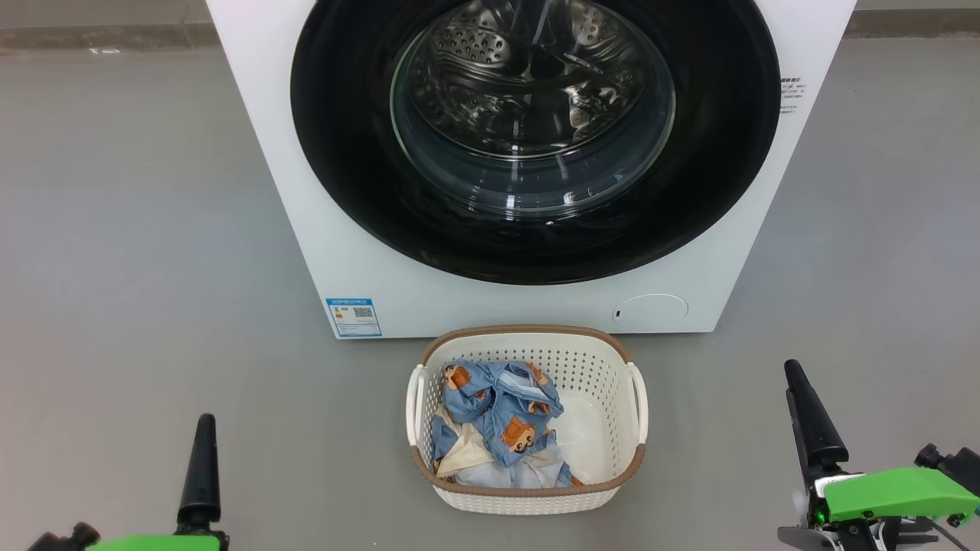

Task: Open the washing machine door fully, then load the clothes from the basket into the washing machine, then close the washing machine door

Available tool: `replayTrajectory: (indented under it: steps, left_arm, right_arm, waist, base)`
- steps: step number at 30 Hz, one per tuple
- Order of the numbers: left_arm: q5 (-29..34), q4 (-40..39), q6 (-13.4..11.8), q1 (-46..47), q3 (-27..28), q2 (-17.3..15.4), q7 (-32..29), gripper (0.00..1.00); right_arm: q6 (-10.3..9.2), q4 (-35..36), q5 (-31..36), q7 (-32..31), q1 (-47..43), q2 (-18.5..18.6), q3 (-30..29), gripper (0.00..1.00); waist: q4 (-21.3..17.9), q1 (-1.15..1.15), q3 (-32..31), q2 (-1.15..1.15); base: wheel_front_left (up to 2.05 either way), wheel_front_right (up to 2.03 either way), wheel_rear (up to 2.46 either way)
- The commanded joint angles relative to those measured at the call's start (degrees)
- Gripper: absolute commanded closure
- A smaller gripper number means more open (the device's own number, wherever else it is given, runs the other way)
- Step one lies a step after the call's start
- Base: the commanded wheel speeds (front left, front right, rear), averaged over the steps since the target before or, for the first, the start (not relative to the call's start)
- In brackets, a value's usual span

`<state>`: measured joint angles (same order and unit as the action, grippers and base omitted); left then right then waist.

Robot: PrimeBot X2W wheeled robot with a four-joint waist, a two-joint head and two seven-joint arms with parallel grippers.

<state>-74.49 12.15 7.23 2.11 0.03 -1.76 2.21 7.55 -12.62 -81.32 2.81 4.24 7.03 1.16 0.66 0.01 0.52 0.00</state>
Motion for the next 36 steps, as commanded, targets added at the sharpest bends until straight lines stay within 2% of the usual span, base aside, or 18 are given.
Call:
replayTrajectory:
  steps: [1, 13, 36]
  left_arm:
    - [1.4, -1.9, 0.1, 2.9, 0.6, -1.1, 0.7, 0.0]
    - [12.4, -2.6, 0.1, 3.3, -0.7, -1.8, 2.8, 0.0]
    - [40.3, -2.0, 0.2, 4.0, -0.2, -1.9, 6.8, 0.0]
  right_arm:
    - [-0.03, 1.8, 1.1, 0.6, 2.8, 0.8, 0.9, 0.0]
    - [-0.04, 0.9, 10.5, 2.6, 3.9, 2.3, 3.5, 0.0]
    - [-0.05, -0.5, 37.0, 6.5, 5.4, 2.6, 4.0, 0.0]
  waist:
    - [0.0, -0.01, 0.0, 0.0]
    - [0.2, -0.01, -0.2, 0.0]
    - [0.6, -0.01, -0.5, 0.0]
  base:
    - [0.0, 0.0, 0.0]
    - [0.0, 0.0, 0.0]
    - [0.0, 0.0, 0.0]
